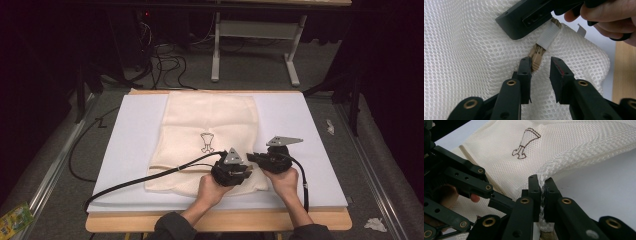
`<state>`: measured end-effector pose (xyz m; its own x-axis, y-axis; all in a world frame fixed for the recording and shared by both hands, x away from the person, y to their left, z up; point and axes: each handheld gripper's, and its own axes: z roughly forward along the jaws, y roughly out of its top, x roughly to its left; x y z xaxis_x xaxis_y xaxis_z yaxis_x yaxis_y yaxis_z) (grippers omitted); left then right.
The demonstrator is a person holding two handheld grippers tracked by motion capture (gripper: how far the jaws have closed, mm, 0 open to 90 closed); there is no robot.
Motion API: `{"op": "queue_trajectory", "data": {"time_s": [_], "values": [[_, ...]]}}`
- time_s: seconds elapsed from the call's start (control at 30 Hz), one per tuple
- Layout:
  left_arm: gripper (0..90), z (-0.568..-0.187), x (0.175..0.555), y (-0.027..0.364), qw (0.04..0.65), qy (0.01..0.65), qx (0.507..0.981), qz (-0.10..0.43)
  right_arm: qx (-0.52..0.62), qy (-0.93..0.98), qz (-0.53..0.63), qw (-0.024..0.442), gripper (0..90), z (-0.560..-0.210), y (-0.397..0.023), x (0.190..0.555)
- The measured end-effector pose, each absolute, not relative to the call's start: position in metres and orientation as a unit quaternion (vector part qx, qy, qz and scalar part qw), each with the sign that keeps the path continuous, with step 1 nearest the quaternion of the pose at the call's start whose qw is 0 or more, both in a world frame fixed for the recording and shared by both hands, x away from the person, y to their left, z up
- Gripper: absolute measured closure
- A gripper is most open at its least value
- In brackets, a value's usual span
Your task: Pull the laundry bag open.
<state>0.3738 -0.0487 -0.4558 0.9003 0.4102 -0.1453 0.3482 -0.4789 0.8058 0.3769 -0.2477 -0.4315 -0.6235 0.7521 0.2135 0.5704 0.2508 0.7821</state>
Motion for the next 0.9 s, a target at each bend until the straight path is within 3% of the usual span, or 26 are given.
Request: {"op": "queue_trajectory", "data": {"time_s": [0.47,0.9], "values": [[85.5,-0.4563,0.3758,-0.0494,0.467,0.225,0.855,0.024,0.419,0.787,0.441,0.103,88.1,-0.4317,-0.2474,0.3767],[86.8,-0.4524,0.3743,-0.0461,0.461,0.217,0.86,0.032,0.417,0.789,0.438,0.105,88.1,-0.4311,-0.2499,0.3752]]}}
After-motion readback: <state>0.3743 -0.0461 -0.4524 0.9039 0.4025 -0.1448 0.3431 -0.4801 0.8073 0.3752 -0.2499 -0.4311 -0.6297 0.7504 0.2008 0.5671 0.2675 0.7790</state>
